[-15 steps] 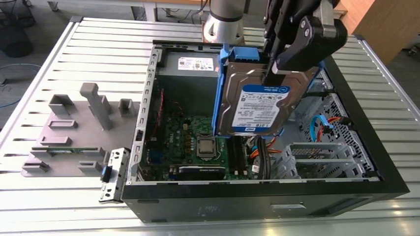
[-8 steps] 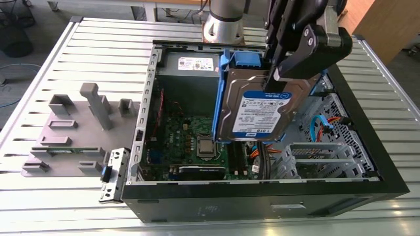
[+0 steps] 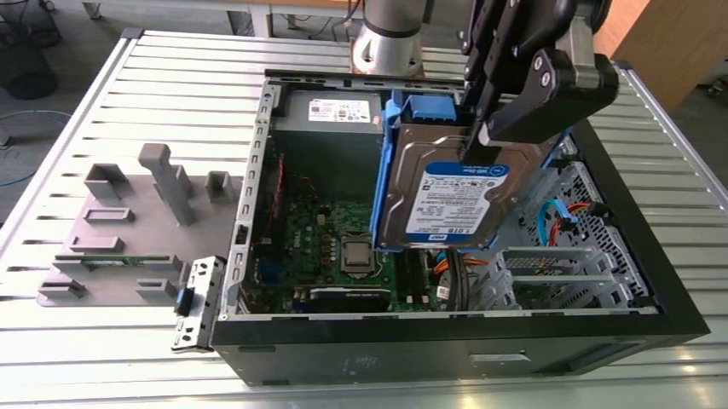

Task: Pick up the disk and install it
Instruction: 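Pick up the disk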

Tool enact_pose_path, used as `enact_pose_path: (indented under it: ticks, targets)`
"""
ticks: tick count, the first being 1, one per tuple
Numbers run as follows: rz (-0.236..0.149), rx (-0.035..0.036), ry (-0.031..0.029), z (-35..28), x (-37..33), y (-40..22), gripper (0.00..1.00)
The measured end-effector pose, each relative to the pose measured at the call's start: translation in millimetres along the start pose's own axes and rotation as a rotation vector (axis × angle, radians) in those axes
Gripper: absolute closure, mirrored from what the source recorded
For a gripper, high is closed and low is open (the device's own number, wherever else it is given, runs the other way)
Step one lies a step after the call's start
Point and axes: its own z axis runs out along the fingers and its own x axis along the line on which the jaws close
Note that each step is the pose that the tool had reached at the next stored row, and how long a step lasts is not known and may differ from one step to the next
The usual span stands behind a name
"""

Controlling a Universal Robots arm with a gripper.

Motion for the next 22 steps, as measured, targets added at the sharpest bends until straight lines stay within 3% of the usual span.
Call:
enact_pose_path:
  ticks: [9,22]
  targets:
    - [0.0,-0.0021,0.0,0.1,-0.5,-15.0,0.65]
    - [0.0,-0.0036,0.0002,-0.2,-1.6,-41.9,0.65]
